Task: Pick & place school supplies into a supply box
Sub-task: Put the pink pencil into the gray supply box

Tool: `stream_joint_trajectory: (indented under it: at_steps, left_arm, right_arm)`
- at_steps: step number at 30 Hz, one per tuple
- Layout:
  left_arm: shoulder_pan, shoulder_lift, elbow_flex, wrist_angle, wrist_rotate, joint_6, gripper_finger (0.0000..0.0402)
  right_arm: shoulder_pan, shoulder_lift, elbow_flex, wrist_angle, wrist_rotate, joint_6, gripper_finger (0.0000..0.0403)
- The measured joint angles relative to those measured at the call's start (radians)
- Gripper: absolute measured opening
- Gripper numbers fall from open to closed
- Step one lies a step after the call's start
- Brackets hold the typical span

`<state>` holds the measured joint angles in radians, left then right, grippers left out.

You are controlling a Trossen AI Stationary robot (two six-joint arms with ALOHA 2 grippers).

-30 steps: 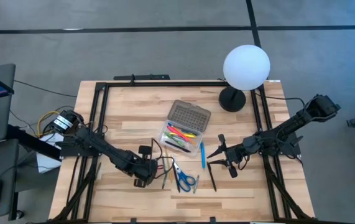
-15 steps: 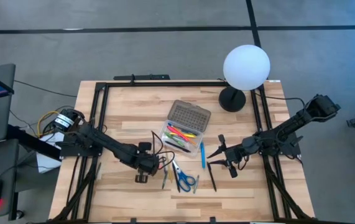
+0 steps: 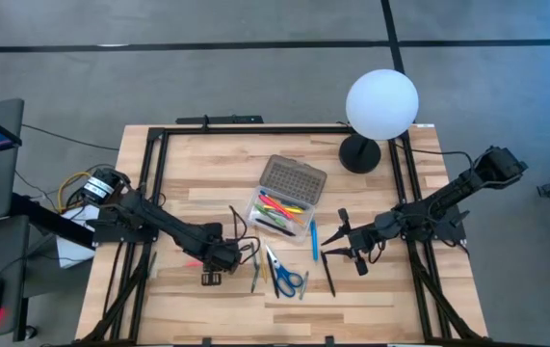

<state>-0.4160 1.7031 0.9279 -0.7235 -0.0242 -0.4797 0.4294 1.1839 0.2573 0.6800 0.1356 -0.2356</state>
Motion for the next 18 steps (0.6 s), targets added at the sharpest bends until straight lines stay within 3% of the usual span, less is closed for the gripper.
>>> stream_joint_trajectory:
  at_steps: [7, 14, 18]
  left_arm:
    - [-0.002, -0.002, 0.0, -0.027, 0.003, -0.027, 0.0139]
    - [-0.016, -0.002, -0.002, -0.107, 0.079, -0.122, 0.0139]
    - [-0.032, -0.003, -0.018, -0.054, 0.095, -0.127, 0.013]
  right_arm:
    - [0.0, 0.0, 0.0, 0.0, 0.0, 0.0, 0.0097]
    - [0.0, 0.001, 0.0, 0.0, 0.0, 0.0, 0.0097]
    - [0.0, 0.002, 0.0, 0.0, 0.0, 0.0, 0.0097]
